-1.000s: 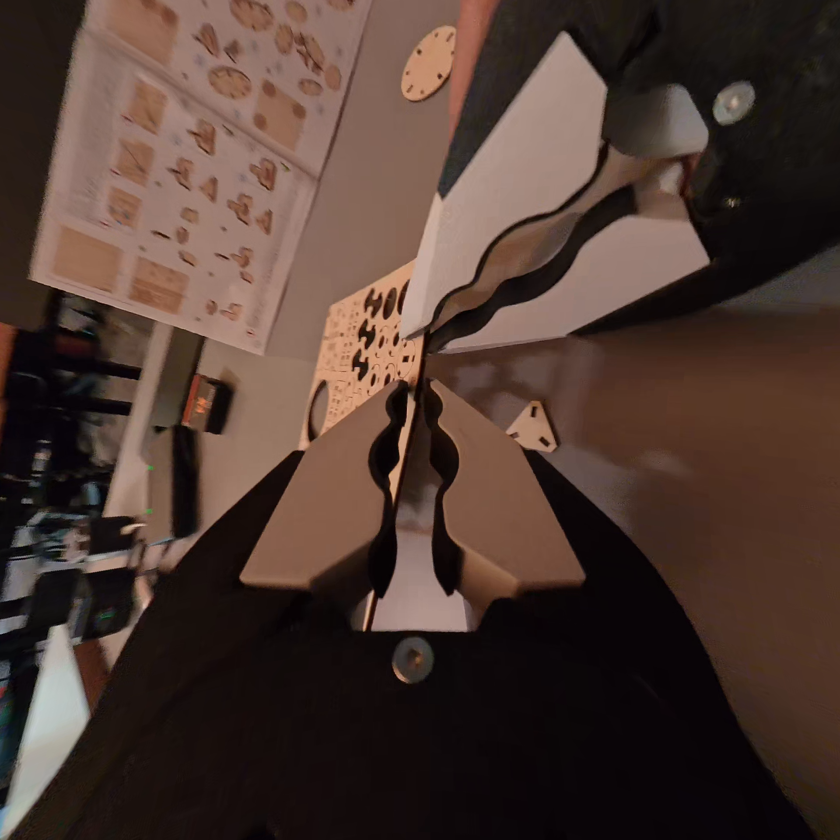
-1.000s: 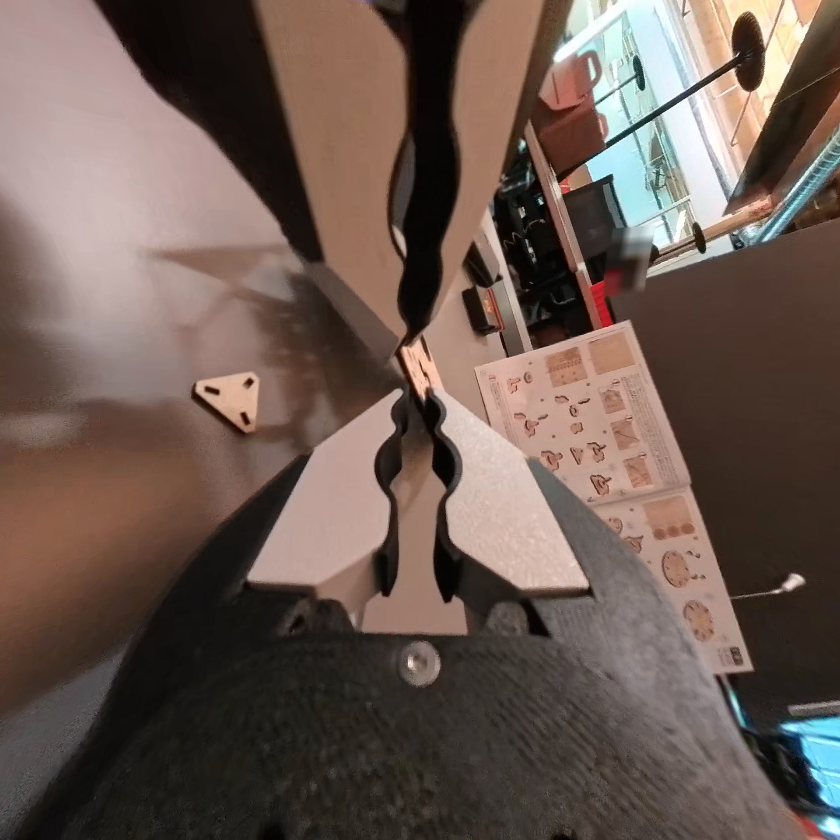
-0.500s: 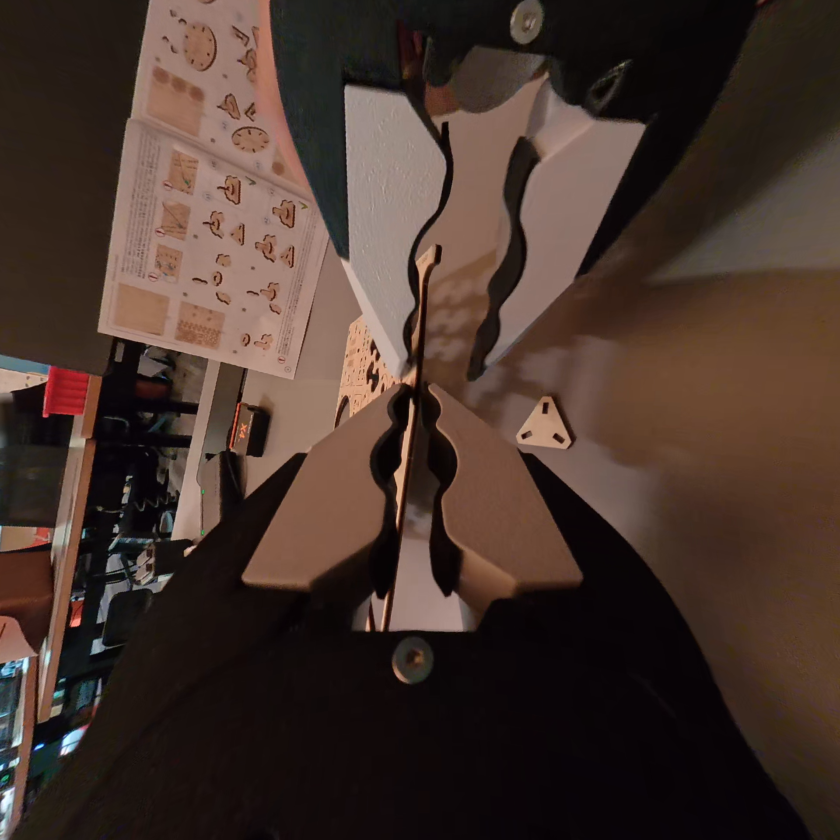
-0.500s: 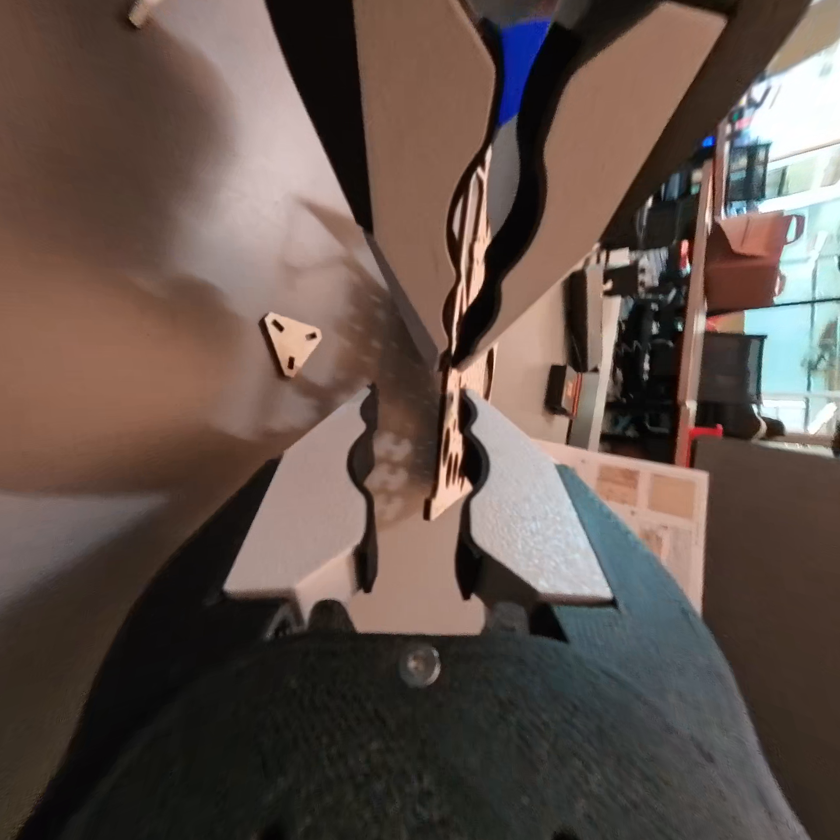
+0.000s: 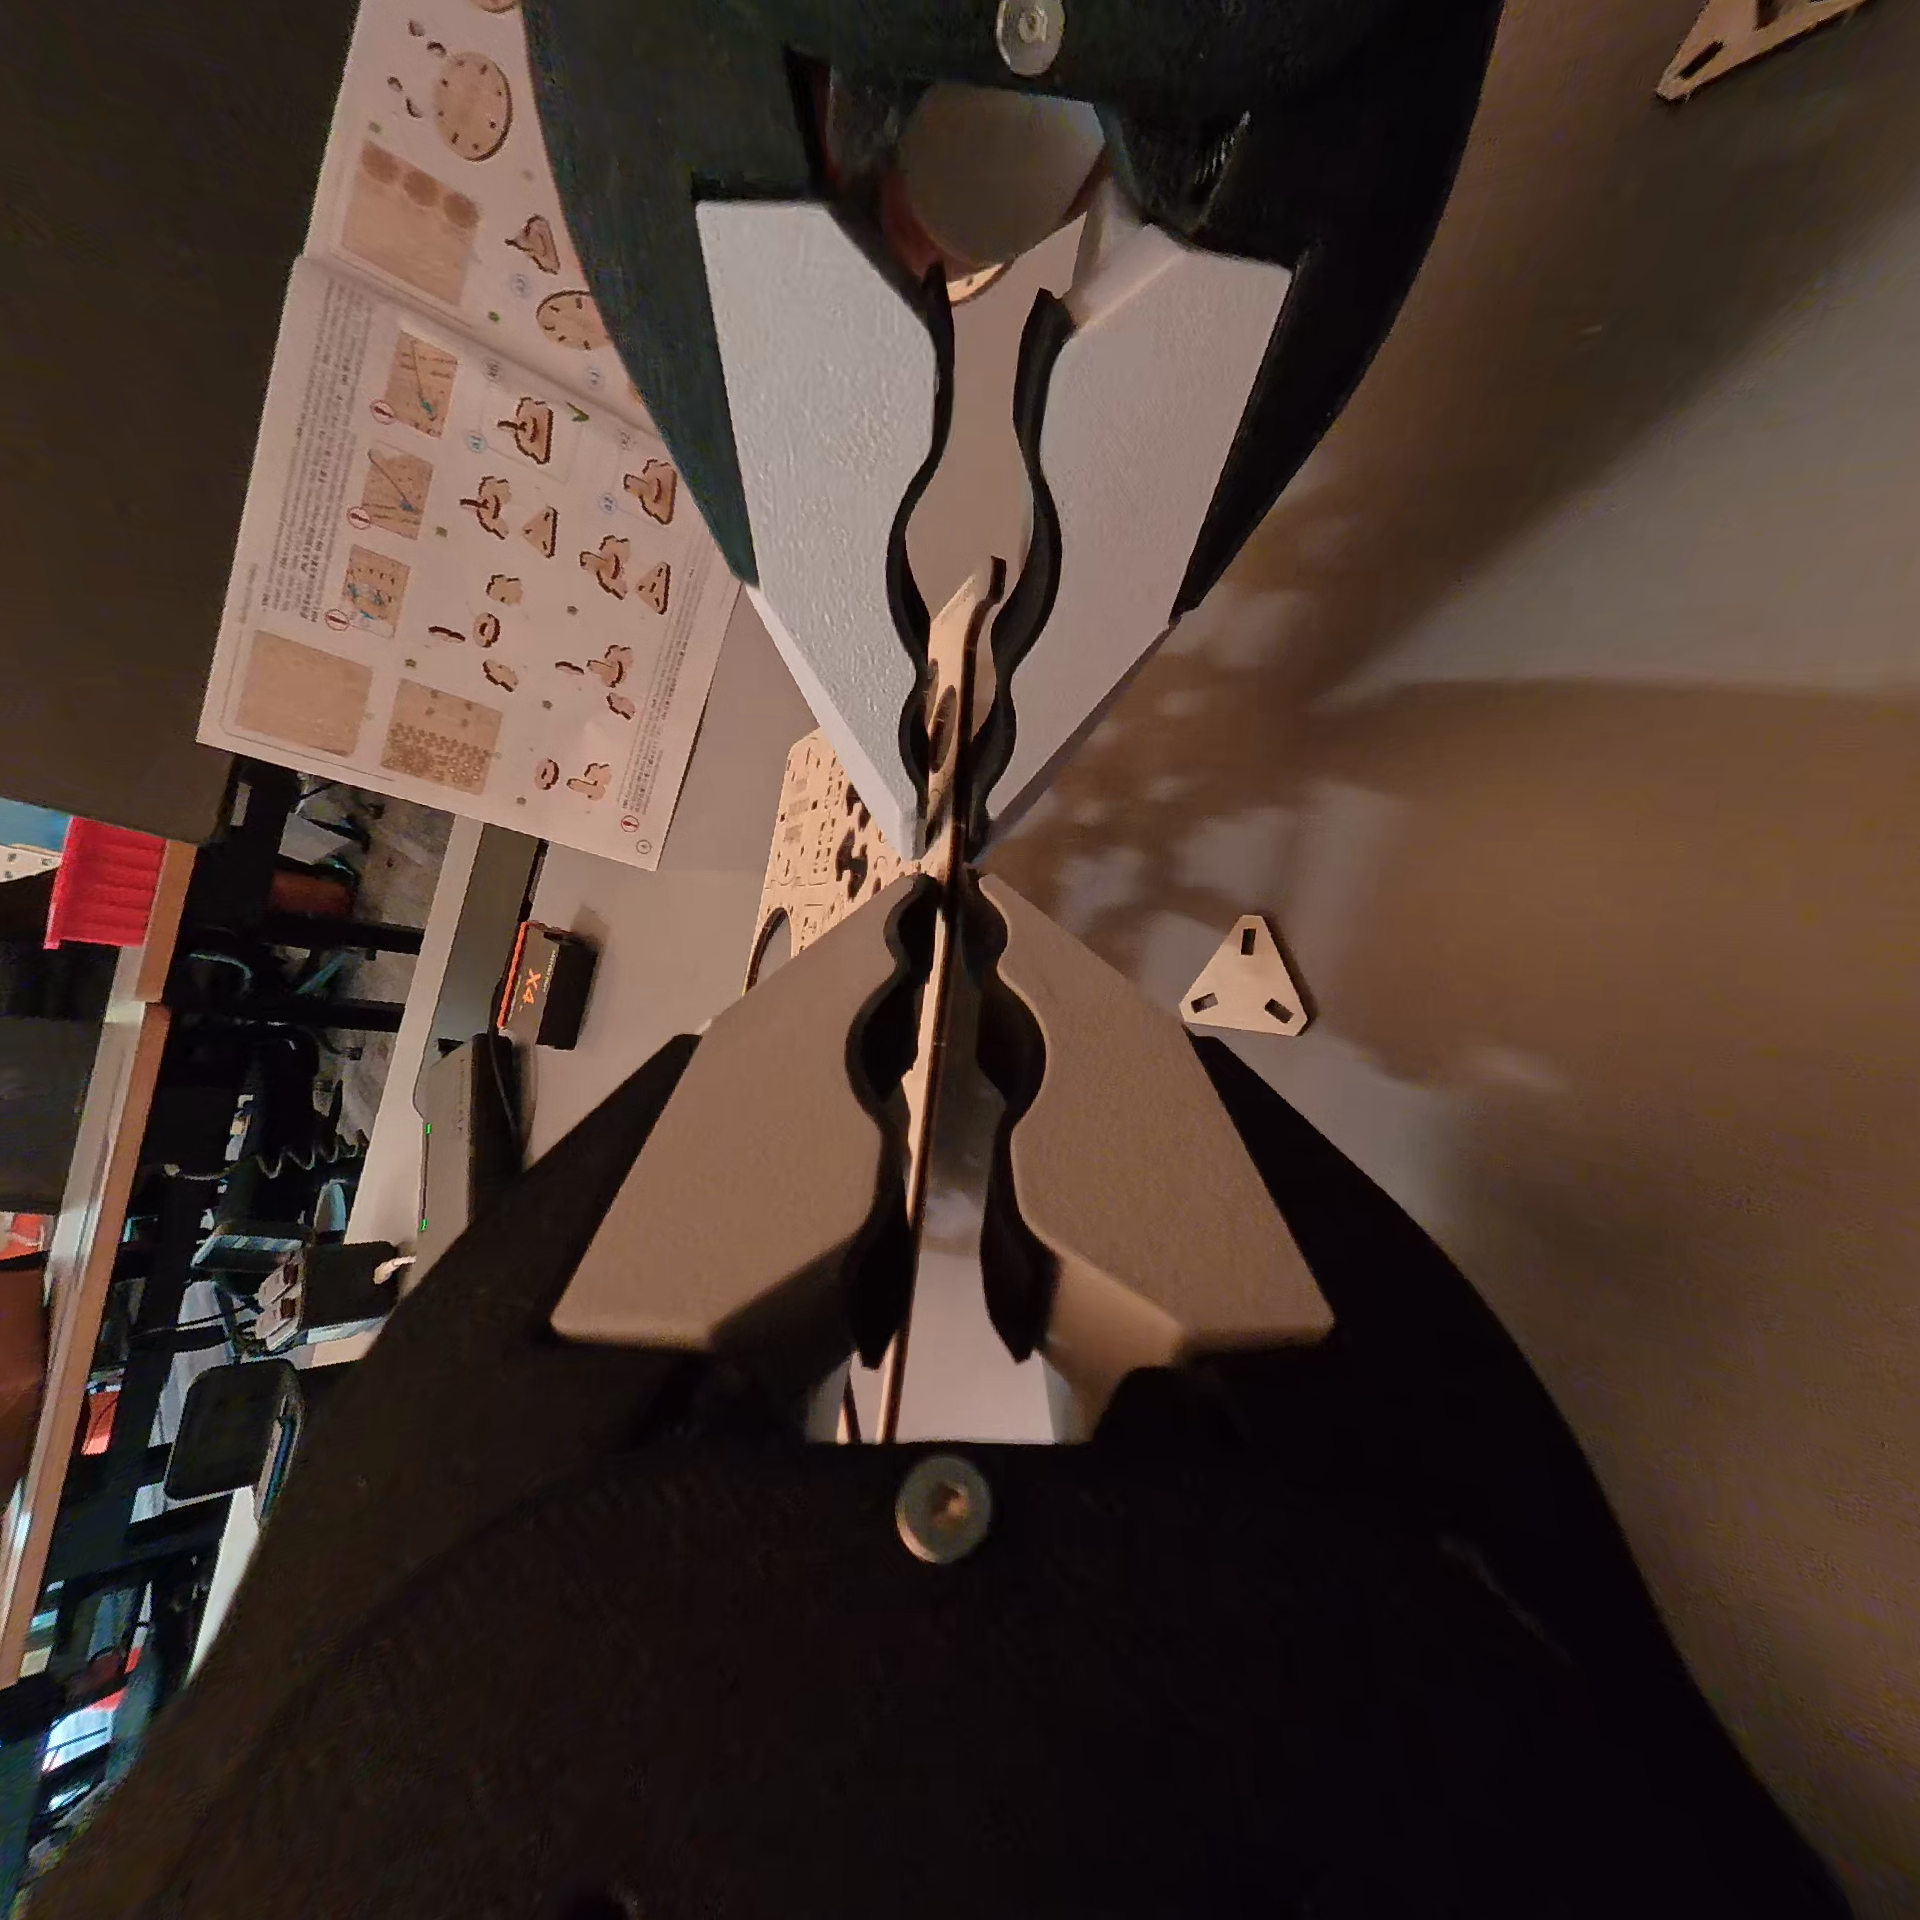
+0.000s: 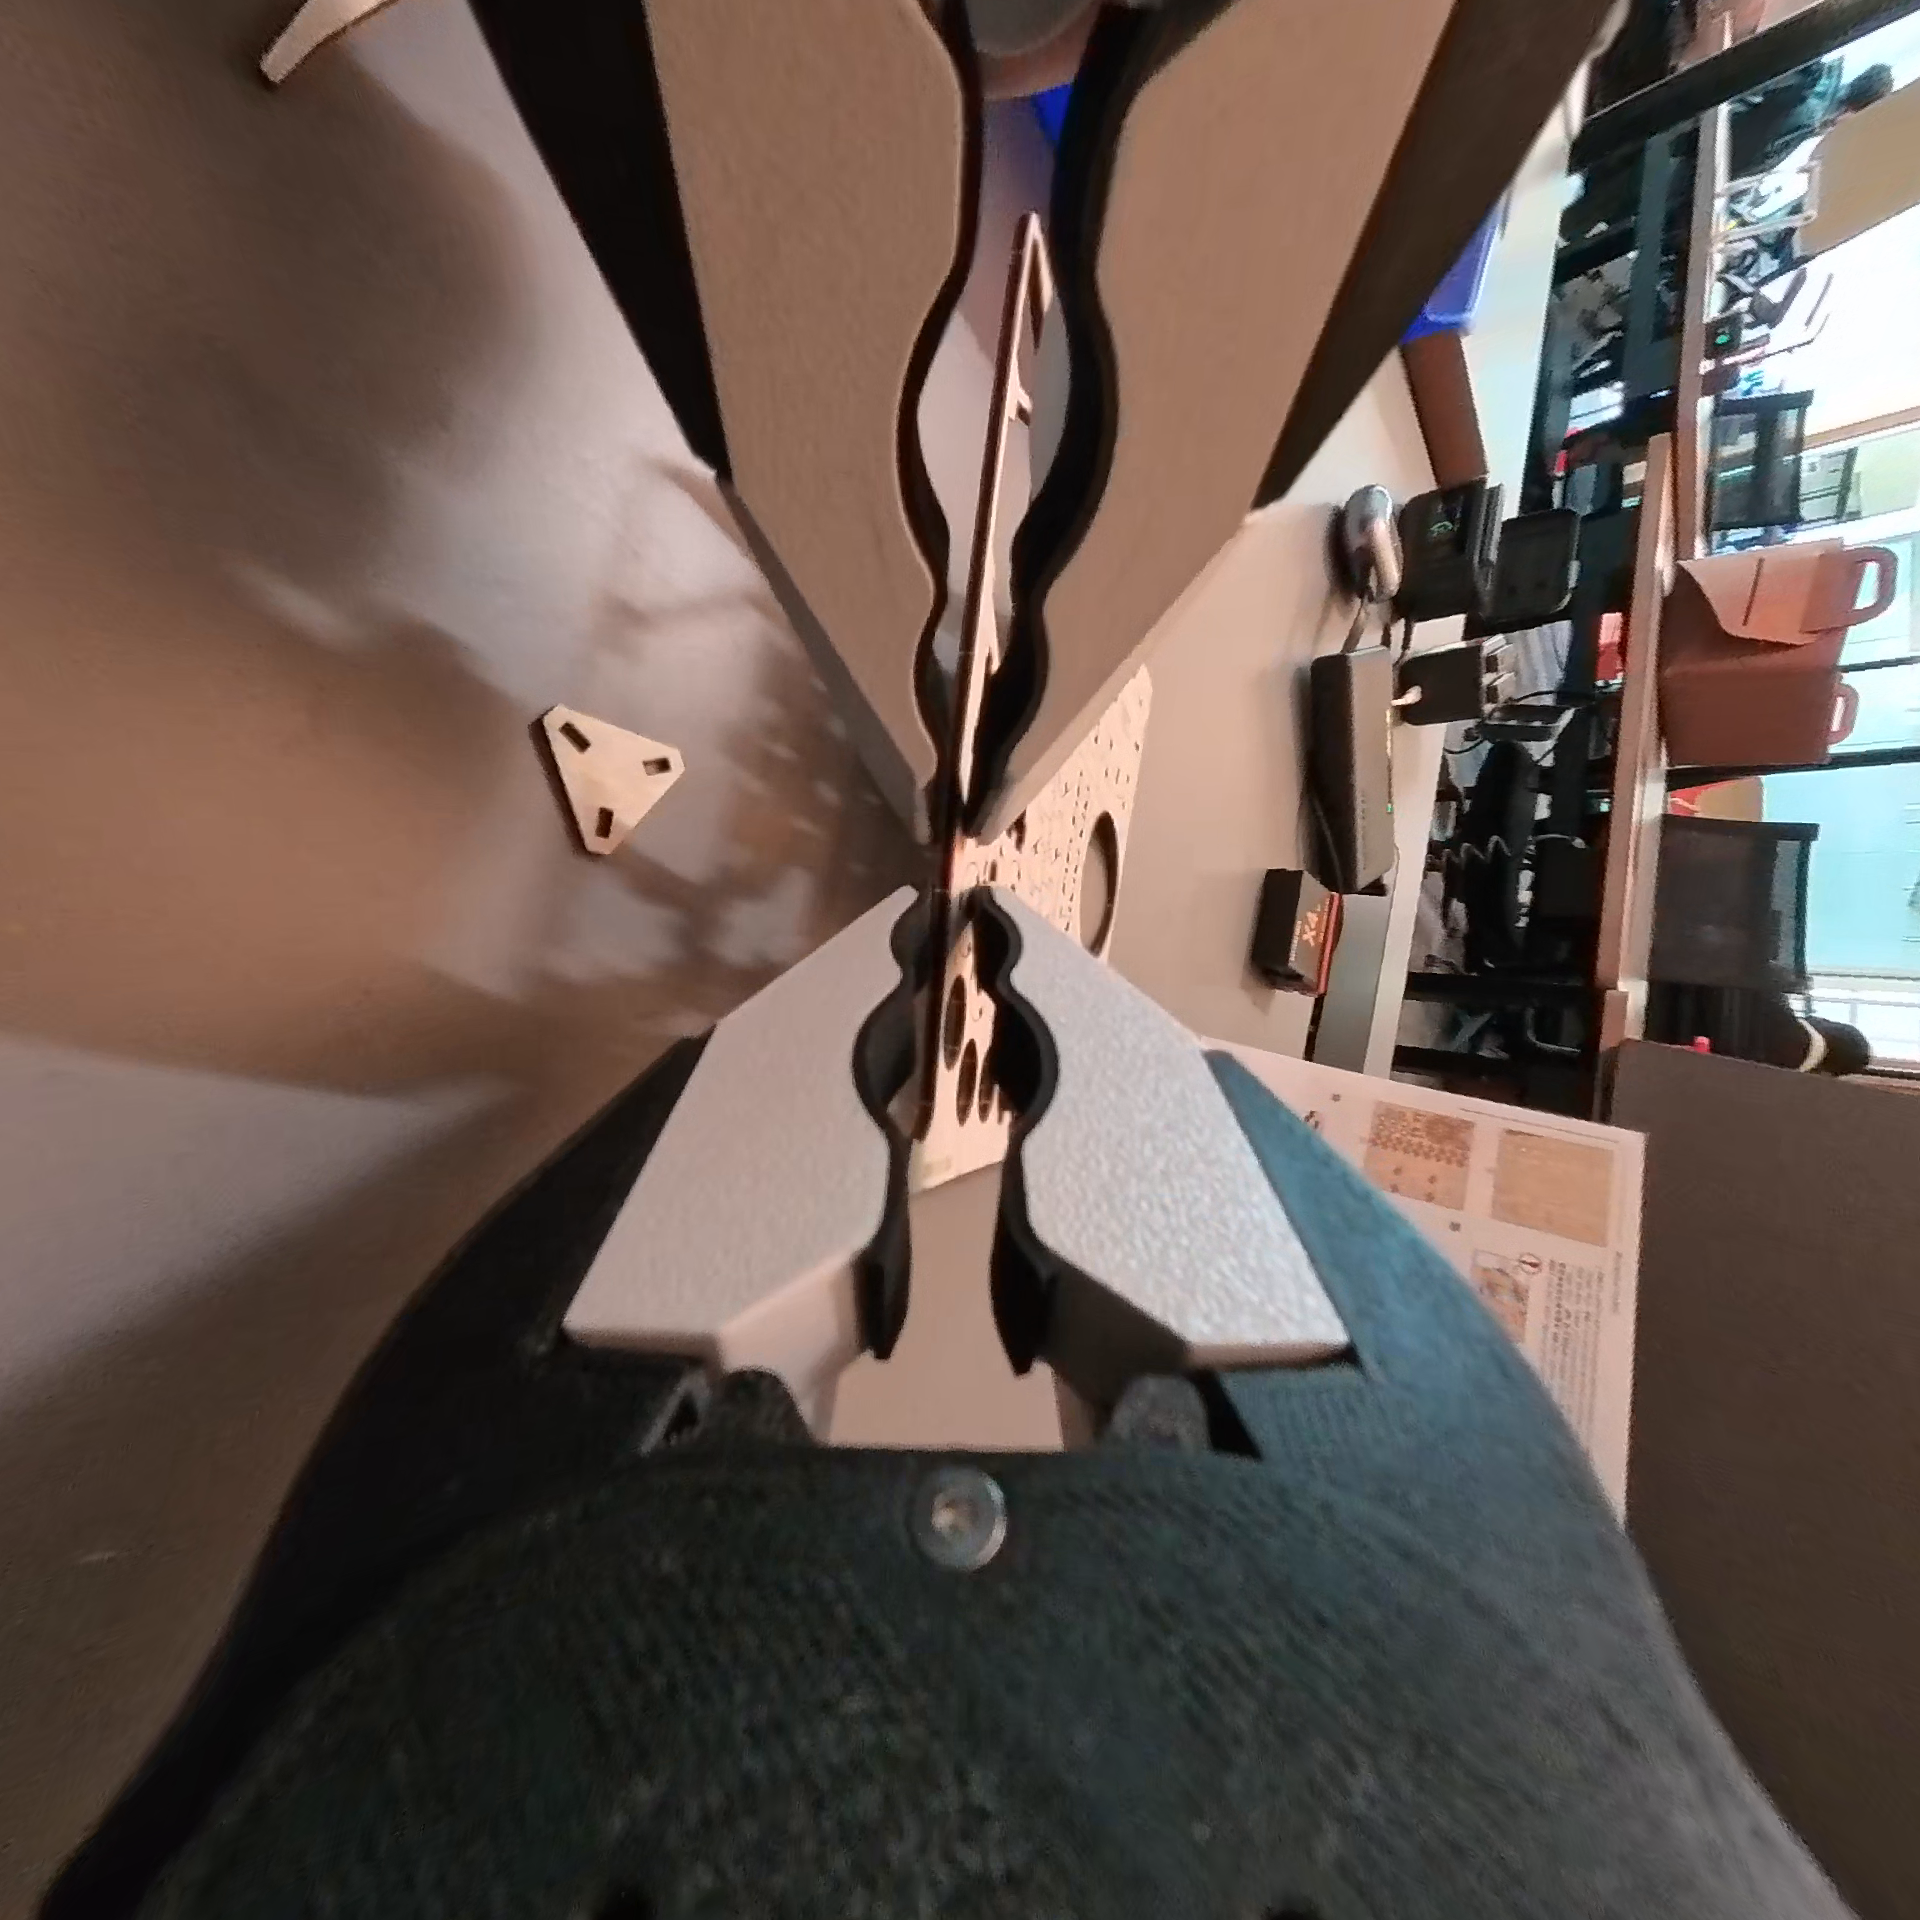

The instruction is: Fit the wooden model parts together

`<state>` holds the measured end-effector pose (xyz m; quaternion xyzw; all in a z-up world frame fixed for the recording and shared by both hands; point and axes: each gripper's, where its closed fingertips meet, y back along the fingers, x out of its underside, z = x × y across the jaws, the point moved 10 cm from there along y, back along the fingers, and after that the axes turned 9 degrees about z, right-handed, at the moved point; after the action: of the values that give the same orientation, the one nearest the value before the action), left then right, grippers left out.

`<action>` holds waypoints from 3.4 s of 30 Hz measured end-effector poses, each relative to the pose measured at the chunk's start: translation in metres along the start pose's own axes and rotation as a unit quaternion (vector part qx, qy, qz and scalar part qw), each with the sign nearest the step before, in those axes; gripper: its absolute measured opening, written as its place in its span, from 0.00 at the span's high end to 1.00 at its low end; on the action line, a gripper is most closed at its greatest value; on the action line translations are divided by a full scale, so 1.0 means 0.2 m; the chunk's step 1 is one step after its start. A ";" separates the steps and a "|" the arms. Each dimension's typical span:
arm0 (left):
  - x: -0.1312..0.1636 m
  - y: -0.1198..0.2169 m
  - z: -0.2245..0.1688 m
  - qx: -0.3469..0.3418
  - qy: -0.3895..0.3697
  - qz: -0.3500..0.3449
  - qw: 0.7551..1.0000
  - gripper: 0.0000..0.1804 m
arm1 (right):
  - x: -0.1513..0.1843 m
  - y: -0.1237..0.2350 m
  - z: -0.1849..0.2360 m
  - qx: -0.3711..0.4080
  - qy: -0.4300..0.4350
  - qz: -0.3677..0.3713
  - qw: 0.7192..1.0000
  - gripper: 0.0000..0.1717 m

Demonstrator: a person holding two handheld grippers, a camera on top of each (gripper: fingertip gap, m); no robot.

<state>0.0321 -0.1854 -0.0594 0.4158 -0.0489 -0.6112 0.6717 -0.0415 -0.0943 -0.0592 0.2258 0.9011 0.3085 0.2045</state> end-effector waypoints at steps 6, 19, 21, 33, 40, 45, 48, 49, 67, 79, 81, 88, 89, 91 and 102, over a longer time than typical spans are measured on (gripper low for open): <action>0.00 -0.01 0.00 -0.001 0.001 0.003 1.000 0.99 | 0.00 0.00 -0.02 -0.024 0.012 0.009 1.000 0.97; 0.01 0.00 0.01 -0.005 0.010 -0.004 1.000 0.99 | -0.01 -0.01 -0.06 -0.049 0.015 0.024 0.998 0.98; 0.01 -0.01 0.00 -0.005 0.008 -0.003 1.000 0.99 | -0.01 -0.01 -0.06 -0.056 0.011 0.023 0.998 0.98; -0.01 0.14 0.22 0.105 0.380 -0.262 0.881 0.99 | 0.12 0.06 -0.16 0.175 -0.032 0.039 0.983 0.99; 0.13 -0.09 0.21 0.378 0.613 -0.426 0.548 0.75 | 0.06 0.15 -0.16 0.321 0.048 0.075 0.943 1.00; 0.15 -0.12 0.20 0.409 0.632 -0.469 0.462 0.76 | -0.04 0.14 -0.05 0.368 0.148 0.077 0.915 1.00; 0.16 -0.11 0.20 0.396 0.640 -0.462 0.469 0.93 | -0.07 0.14 -0.03 0.404 0.171 0.064 0.896 1.00; 0.16 -0.11 0.20 0.386 0.640 -0.464 0.475 0.97 | -0.07 0.15 -0.03 0.412 0.170 0.056 0.893 0.99; 0.13 -0.06 0.17 0.306 0.618 -0.476 0.545 0.99 | 0.16 0.15 -0.10 -0.021 -0.703 -0.362 0.612 0.72; 0.11 -0.08 0.14 0.228 0.601 -0.410 0.648 0.99 | 0.22 0.05 -0.02 -0.091 -0.732 -0.404 0.541 0.89; 0.10 -0.08 0.13 0.219 0.596 -0.402 0.659 0.99 | 0.24 0.04 -0.01 -0.105 -0.739 -0.408 0.525 0.89; 0.11 -0.10 0.12 0.199 0.602 -0.384 0.671 0.98 | 0.24 0.02 0.00 -0.100 -0.748 -0.384 0.532 0.88; 0.11 -0.10 0.11 0.199 0.603 -0.384 0.670 0.98 | 0.24 0.02 0.00 -0.097 -0.748 -0.380 0.535 0.88; 0.11 -0.10 0.11 0.193 0.603 -0.383 0.673 0.98 | 0.23 0.01 0.00 -0.094 -0.748 -0.374 0.540 0.88; 0.14 -0.11 0.11 0.209 0.599 -0.420 0.649 1.00 | 0.25 0.00 0.00 -0.126 -0.736 -0.407 0.526 0.88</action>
<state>0.0091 -0.2183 -0.0700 0.7967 0.4174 -0.4199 0.1212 -0.0826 -0.0676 -0.0711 -0.0472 0.3761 0.0264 0.9250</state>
